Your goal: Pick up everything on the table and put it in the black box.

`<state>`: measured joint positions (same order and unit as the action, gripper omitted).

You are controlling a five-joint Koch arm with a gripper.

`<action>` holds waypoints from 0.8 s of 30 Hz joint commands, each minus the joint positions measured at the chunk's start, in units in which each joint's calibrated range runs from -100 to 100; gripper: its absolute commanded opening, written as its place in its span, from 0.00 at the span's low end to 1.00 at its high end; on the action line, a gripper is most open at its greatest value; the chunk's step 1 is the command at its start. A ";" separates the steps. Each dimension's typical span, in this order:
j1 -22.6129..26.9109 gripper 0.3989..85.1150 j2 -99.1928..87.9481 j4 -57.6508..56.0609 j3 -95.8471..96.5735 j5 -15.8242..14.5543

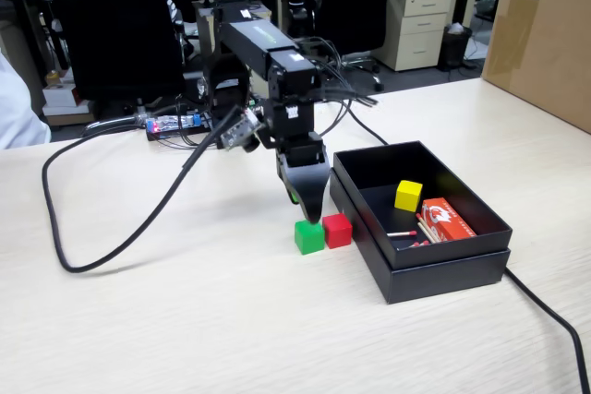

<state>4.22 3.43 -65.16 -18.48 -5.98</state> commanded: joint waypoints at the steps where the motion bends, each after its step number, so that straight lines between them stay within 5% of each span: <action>1: -0.44 0.54 2.13 -0.03 -7.26 0.24; 18: -0.54 0.50 15.67 -0.29 -14.79 0.24; 24: -0.63 0.26 16.94 -0.29 -15.33 0.24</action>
<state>3.64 21.04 -65.16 -30.17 -5.89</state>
